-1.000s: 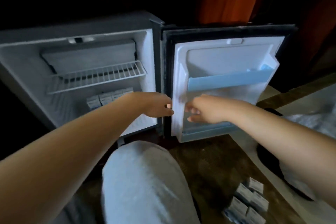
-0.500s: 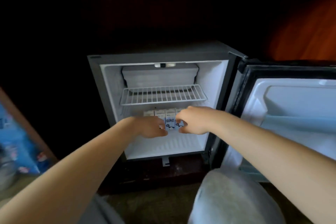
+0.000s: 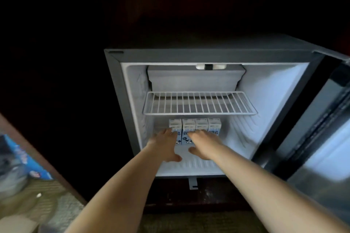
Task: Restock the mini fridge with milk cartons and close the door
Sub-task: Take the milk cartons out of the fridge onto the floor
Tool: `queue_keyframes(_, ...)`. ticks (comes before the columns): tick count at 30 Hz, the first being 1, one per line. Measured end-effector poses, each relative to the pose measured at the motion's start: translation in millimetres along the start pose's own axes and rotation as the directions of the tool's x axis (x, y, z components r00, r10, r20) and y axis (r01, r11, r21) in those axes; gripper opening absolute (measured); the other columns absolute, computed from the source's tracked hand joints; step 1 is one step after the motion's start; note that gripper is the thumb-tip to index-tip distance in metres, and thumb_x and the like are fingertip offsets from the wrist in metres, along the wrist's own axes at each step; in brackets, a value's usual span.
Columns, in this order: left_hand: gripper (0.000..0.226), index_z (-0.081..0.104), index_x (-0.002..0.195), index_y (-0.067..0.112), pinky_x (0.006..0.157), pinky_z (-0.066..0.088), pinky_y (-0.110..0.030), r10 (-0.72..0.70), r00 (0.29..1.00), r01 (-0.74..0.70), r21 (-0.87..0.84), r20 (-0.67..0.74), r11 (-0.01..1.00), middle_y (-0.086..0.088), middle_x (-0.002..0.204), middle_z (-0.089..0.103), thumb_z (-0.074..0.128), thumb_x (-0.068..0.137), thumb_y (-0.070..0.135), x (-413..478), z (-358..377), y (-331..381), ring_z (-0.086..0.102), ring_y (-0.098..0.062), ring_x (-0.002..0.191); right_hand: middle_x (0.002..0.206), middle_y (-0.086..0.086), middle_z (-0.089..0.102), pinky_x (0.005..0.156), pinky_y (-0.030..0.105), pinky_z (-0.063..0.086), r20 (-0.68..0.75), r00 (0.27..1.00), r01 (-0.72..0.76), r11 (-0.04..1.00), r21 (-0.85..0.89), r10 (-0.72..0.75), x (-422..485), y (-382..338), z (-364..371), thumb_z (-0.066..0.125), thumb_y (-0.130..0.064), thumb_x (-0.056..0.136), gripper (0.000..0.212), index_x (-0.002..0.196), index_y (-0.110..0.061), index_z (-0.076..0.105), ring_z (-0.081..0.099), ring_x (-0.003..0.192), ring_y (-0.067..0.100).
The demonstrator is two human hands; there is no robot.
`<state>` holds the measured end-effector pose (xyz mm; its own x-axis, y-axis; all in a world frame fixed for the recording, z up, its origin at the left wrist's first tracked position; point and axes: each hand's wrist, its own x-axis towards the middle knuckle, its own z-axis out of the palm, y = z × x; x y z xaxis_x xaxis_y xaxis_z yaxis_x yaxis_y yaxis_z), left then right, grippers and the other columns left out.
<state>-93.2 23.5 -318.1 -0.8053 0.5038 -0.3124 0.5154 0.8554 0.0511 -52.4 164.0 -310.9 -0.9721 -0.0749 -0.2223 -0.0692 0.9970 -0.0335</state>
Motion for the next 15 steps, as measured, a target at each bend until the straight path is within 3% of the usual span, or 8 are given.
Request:
queue_keyframes(5, 0.109, -0.006, 0.150, 0.014, 0.117, 0.015, -0.048, -0.006, 1.000, 0.006, -0.034, -0.003, 0.999, -0.004, 0.158, -0.014, 0.070, 0.077, 0.045, 36, 13, 1, -0.007, -0.023, 0.147, 0.137, 0.008, 0.046, 0.101, 0.038, 0.037, -0.150, 0.989, -0.006, 0.999, -0.049, -0.002, 30, 13, 24, 0.056, -0.017, 0.088, 0.050, 0.136, -0.010, 0.040, 0.039, 0.128, 0.027)
queue_keyframes(10, 0.109, -0.015, 0.148, 0.013, 0.117, 0.005, -0.048, -0.058, 0.998, 0.056, -0.071, -0.025, 0.996, -0.004, 0.157, -0.018, 0.067, 0.082, 0.038, 62, 23, -5, -0.012, -0.025, 0.146, 0.157, 0.008, 0.012, 0.116, 0.040, 0.010, -0.174, 0.984, -0.054, 0.995, -0.086, 0.038, 51, 21, 40, 0.057, -0.025, 0.091, 0.075, 0.149, -0.010, 0.012, 0.007, 0.145, 0.025)
queue_keyframes(15, 0.105, -0.016, 0.148, 0.013, 0.119, 0.007, -0.045, -0.071, 0.994, 0.055, -0.191, -0.082, 0.980, -0.004, 0.158, -0.016, 0.064, 0.084, 0.038, 82, 34, -7, -0.009, -0.026, 0.146, 0.156, 0.009, 0.016, 0.117, 0.040, 0.006, -0.253, 0.967, -0.053, 0.994, -0.099, 0.026, 72, 28, 47, 0.062, -0.032, 0.087, 0.085, 0.149, -0.010, 0.008, 0.012, 0.144, 0.027)
